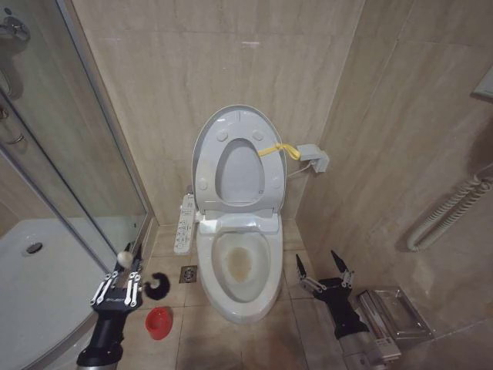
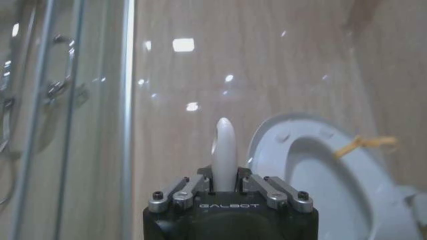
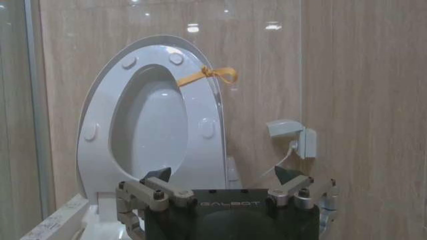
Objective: Open the toilet lid, clean the toilet bowl with a toilet brush, close the toilet lid, and flush.
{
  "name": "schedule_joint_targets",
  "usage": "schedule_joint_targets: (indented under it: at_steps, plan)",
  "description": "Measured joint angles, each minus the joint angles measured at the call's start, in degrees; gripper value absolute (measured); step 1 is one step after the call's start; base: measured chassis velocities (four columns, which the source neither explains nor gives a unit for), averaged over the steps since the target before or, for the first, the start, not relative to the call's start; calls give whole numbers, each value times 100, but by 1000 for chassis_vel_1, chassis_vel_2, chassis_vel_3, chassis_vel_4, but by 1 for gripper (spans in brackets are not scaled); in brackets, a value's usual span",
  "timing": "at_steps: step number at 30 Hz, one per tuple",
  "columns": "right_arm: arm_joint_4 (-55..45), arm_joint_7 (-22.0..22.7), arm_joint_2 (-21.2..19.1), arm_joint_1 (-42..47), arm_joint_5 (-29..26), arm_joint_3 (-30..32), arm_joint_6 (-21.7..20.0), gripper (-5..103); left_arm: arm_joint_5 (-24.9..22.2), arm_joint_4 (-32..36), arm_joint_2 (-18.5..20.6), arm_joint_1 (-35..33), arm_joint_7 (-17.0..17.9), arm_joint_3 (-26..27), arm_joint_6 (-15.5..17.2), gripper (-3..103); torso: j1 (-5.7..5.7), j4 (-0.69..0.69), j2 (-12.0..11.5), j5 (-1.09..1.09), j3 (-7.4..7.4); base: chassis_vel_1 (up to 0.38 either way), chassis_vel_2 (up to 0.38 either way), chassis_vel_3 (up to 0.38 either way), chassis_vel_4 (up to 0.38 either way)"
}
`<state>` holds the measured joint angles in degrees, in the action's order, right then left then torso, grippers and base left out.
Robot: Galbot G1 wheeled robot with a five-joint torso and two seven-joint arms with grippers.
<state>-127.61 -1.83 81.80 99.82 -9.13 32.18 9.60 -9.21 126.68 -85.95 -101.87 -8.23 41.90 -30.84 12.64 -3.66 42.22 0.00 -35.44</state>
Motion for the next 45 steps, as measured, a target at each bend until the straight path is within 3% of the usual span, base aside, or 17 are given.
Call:
schedule_joint_targets:
  at_steps: [8, 13, 24, 37, 41, 45]
  plan:
    - [0, 0, 0, 0, 0, 0, 0, 100, -198, -1068, 74, 463, 142, 171, -75, 22, 1, 0, -1, -1, -1, 0, 0, 0, 0]
    - [0, 0, 0, 0, 0, 0, 0, 100, -525, -2442, 363, 1152, 140, 201, -188, 22, 2, -1, -1, -6, -1, 0, 0, 0, 0]
    - [0, 0, 0, 0, 0, 0, 0, 100, -608, -3774, 669, 1962, 19, 207, -396, 22, 1, -1, -1, -2, -1, 0, 0, 0, 0]
    - [0, 0, 0, 0, 0, 0, 0, 100, -1329, -5447, 980, 2662, -613, 24, -1072, 22, 1, -1, -1, -2, -1, 0, 0, 0, 0]
    - [0, 0, 0, 0, 0, 0, 0, 100, -1724, -6206, 1114, 3006, -1016, -178, -1429, 22, 1, 0, -1, -1, -1, 0, 0, 0, 0]
    - [0, 0, 0, 0, 0, 0, 0, 100, -1927, -6609, 1161, 3220, -1201, -329, -1545, 22, 1, -1, -1, -1, -1, 0, 0, 0, 0]
